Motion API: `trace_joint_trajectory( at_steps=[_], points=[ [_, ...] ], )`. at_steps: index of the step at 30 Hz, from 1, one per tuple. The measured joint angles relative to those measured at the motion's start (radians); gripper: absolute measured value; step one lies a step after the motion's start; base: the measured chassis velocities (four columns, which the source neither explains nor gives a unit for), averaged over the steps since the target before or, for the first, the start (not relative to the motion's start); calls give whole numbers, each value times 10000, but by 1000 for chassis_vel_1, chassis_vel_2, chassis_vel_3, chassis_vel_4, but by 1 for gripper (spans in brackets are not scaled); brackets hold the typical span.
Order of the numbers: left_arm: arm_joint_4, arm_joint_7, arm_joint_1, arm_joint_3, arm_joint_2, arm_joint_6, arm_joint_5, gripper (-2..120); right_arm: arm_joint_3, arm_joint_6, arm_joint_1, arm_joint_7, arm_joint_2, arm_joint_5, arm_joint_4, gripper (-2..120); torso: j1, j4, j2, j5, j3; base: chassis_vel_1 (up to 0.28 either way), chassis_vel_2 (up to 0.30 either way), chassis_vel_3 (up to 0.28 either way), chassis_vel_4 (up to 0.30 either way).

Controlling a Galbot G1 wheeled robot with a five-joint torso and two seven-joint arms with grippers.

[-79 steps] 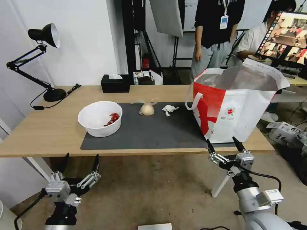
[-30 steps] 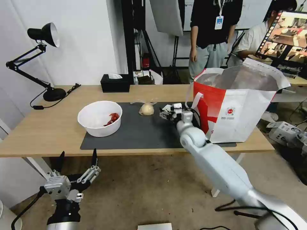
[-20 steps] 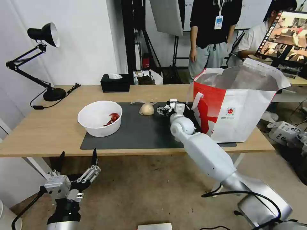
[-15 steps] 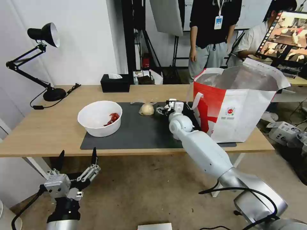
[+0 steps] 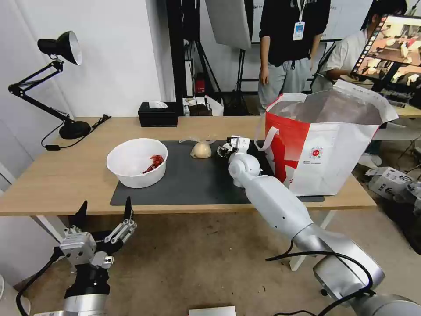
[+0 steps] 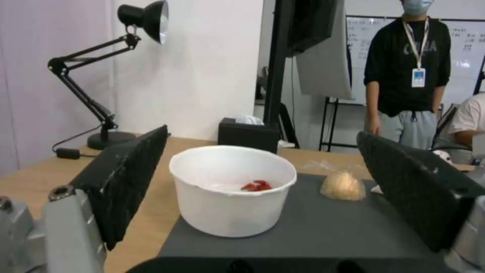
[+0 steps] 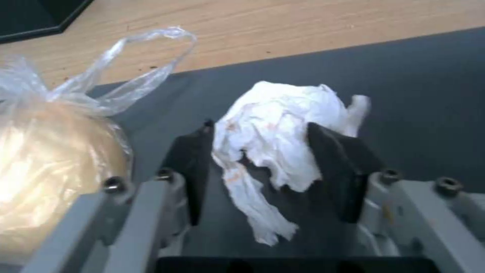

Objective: Pick up the trash from the table and place it into the takeout bag.

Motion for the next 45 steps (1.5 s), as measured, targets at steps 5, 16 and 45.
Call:
trace_joint_trajectory(
  at_steps=[5,16,45],
  points=[
    [3,-355,-300,101,301,186,3,100,39,-1,39,26,-18,16,-24,28,1,0,0,0,0,0,0,0,0],
    [5,-460,-344,131,364,289,-1,100,287,-12,41,63,-64,219,-142,0,0,1,0,0,0,0,0,0,0],
    [6,-472,-323,170,344,165,13,100,-347,-385,7,-29,-862,-52,1593,14,0,-1,0,0,0,0,0,0,0]
  ],
)
